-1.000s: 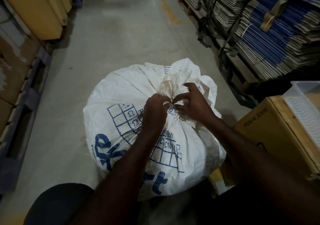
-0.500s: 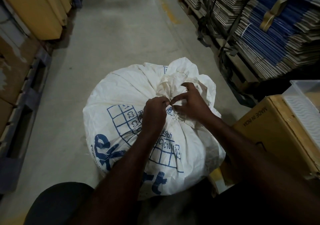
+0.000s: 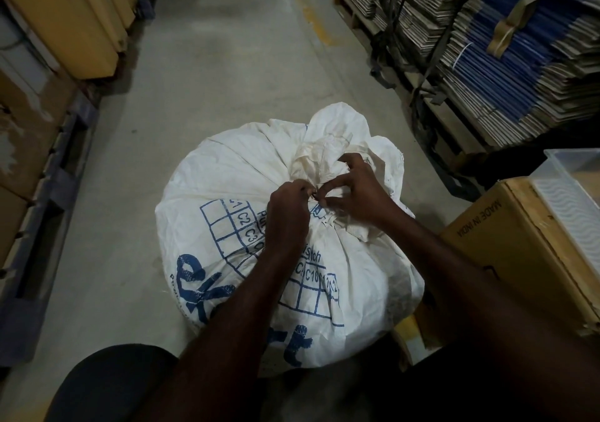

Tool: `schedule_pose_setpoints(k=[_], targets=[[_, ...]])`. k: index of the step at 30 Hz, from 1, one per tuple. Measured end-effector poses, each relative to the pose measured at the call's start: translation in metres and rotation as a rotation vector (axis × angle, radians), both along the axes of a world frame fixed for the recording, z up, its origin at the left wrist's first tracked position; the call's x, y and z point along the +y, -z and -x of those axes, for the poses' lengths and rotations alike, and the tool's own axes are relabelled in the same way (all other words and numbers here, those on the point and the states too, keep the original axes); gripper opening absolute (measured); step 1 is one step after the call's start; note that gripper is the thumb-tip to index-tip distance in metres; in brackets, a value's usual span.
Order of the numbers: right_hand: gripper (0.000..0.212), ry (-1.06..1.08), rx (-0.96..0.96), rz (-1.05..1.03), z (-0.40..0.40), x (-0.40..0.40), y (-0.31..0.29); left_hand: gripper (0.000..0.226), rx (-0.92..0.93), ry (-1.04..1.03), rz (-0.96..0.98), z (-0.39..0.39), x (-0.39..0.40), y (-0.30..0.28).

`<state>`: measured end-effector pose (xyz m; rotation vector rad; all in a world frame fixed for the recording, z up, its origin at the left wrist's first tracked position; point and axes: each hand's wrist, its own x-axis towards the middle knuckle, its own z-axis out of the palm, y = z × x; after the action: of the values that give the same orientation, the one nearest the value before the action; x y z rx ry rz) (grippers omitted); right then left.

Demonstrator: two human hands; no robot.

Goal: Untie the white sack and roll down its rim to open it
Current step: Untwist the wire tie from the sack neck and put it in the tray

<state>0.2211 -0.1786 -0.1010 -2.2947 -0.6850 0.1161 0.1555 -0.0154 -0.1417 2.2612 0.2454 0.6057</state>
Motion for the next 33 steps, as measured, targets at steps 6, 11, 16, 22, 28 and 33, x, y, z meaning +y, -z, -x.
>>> schedule_pose_setpoints(k=[6, 11, 16, 22, 28, 33], targets=[[0.019, -0.176, 0.045, 0.062, -0.007, -0.018, -0.010, 0.020, 0.113, 0.026, 0.075, -0.003, 0.004, -0.006], [0.025, -0.233, 0.054, 0.151, -0.009, -0.025, -0.017, 0.020, 0.133, 0.076, 0.067, 0.002, 0.002, -0.014], [0.048, -0.167, 0.121, 0.099, -0.007, -0.017, -0.017, 0.016, 0.128, 0.052, 0.116, 0.007, 0.005, -0.022], [0.048, -0.111, 0.145, 0.082, -0.003, -0.019, -0.030, 0.022, 0.088, -0.017, 0.066, 0.009, 0.004, -0.029], [0.049, -0.082, 0.007, 0.030, 0.001, -0.016, -0.044, 0.017, -0.024, -0.058, 0.087, 0.012, 0.017, -0.069], [0.040, -0.034, -0.161, 0.145, 0.020, 0.001, -0.065, 0.016, -0.112, -0.006, -0.007, 0.037, 0.020, -0.095]])
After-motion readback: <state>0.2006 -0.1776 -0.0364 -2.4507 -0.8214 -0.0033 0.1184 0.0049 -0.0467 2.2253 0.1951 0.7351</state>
